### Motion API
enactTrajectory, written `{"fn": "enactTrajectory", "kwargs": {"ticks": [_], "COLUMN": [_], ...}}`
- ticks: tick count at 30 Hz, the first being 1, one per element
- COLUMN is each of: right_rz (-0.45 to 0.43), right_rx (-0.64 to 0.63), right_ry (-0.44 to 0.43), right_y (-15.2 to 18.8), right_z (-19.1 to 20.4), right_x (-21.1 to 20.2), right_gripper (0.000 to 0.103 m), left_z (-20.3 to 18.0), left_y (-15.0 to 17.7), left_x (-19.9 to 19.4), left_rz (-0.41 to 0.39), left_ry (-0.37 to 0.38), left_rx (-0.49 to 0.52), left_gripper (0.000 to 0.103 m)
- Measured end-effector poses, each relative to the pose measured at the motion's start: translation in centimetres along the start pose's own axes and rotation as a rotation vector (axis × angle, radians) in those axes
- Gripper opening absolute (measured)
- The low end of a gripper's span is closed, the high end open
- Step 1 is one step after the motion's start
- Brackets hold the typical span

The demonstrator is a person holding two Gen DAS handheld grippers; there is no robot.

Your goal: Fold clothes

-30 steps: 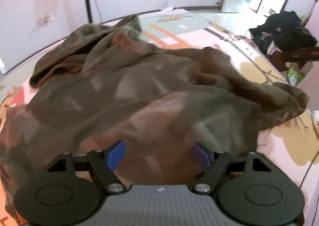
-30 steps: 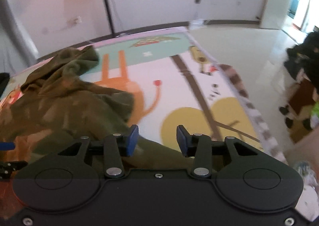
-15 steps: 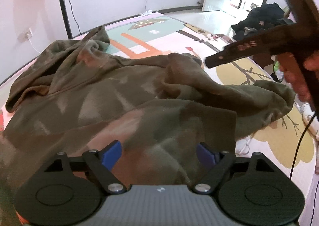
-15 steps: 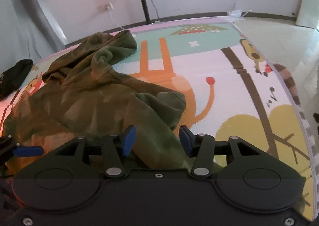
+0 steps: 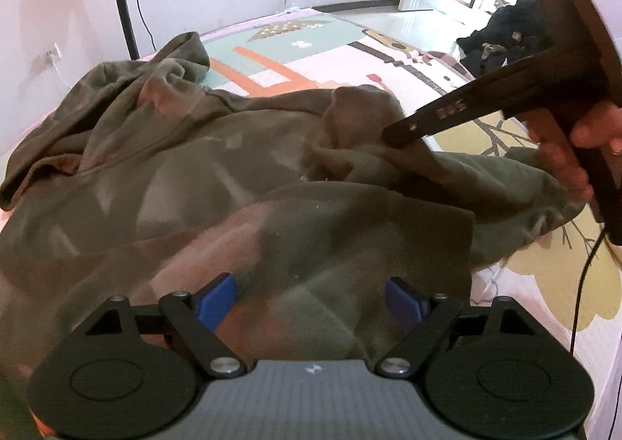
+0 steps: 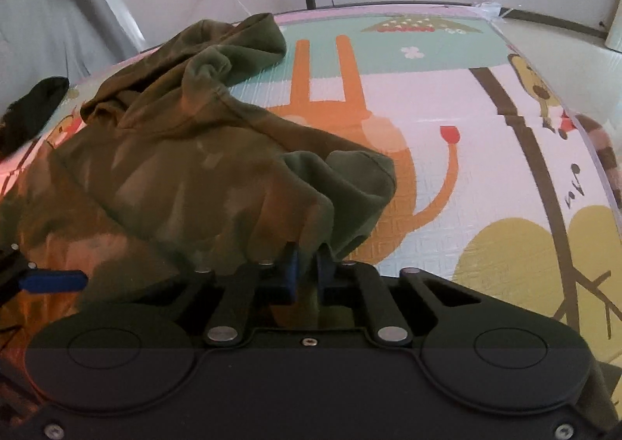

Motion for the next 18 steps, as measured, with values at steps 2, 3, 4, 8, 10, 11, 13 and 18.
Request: {"fn": "enactTrajectory", "kwargs": {"ticks": [2,3,4,8,10,11,13,18], "right_rz": [-0.019,-0.028,-0.036,-0.025,-0.008,0.009,0.052,0.151], "right_rx": [0.017,0.025,0.033,0.090,0.123,0.144,0.187,0.227], "right_ry": [0.021,0.042,0.062,0.129,0.163,0.180,0.206,0.250], "right_y": [-0.1,0.0,0.0,0.4,0.9,1.3,2.2,4.3], "right_z": [-0.4,-0.8,-1.2,-3.5,-4.7,-5.3,-6.4,-7.1], "right_x": [-0.8,-1.3,-1.8,-3.4,-3.8,-3.9,-3.6,-2.3], "right_gripper": [0.005,0.005,0.005,0.005,0.005,0.005,0.005,0.005], "left_z": [0.1,0.2,0.3,0.4,0.5,0.5,0.5,0.6], "left_y": [0.0,0.0,0.0,0.0,0.0,0.0,0.1,0.5], "left_x": [0.2,0.3,0.3,0.5,0.7,0.7,0.8,0.8], "left_rz": [0.005,0.007,0.007,0.010,0.014,0.017,0.024,0.031], "left_ry": [0.002,0.003,0.005,0.010,0.010,0.013,0.016,0.011], "left_rx": [-0.008,-0.011,-0.014,-0.021,-0.021,-0.023,-0.025,-0.019], "left_gripper": [0.086,0.086,0.086,0.086,0.086,0.086,0.086,0.086]}}
Point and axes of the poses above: each gripper's, at about its wrist camera, not at the fingertips, and x roughly the way its jaws point, z to its left, y to its underside, the point moved 2 cm from there along x, roughly the way its jaws point, and after that the axes turned 10 degrees about -y, right-handed, at the moved point
